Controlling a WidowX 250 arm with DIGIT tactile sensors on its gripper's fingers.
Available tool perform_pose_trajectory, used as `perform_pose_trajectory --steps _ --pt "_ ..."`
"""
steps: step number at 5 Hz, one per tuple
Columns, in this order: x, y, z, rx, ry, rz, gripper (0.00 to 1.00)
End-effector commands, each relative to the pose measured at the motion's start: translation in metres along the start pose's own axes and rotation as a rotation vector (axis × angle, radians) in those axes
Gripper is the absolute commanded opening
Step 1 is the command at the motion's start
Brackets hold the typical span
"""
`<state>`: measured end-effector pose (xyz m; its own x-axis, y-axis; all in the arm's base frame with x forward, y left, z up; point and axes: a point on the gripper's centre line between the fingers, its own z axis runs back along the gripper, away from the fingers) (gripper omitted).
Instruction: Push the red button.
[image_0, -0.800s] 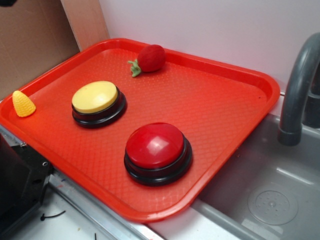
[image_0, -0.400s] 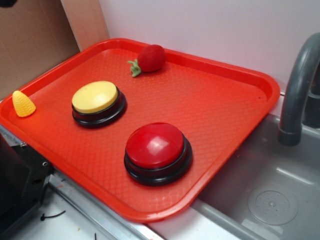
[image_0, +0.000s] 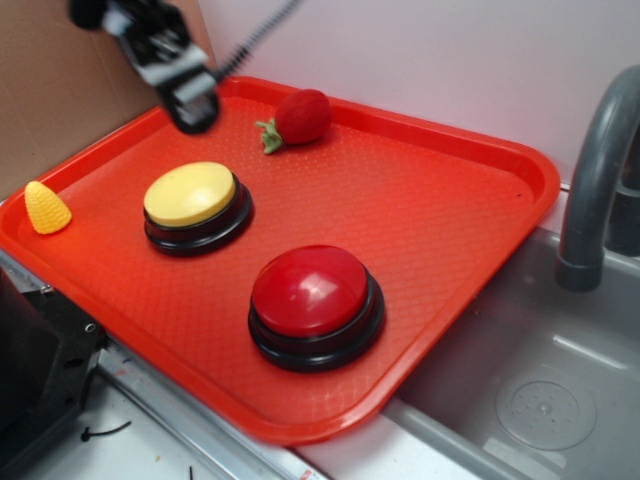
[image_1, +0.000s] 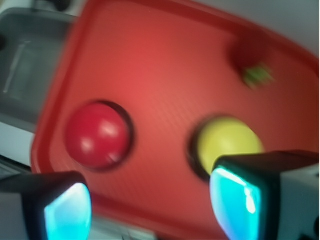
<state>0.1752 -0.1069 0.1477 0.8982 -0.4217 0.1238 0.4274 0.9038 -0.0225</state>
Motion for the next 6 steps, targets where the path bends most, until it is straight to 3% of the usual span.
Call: perform_pose_trajectory --steps 1,4,5,6 --pt "0.017 -0.018 -0.043 0.023 0.015 -0.175 1.0" --pt "0.016 -0.028 -0.087 -0.025 0.052 -0.285 1.0" --pt "0.02 -0.03 -0.087 -0.016 0.17 -0.288 1.0" --pt "0.022 -0.032 -0.087 -0.011 0.214 -0.294 1.0"
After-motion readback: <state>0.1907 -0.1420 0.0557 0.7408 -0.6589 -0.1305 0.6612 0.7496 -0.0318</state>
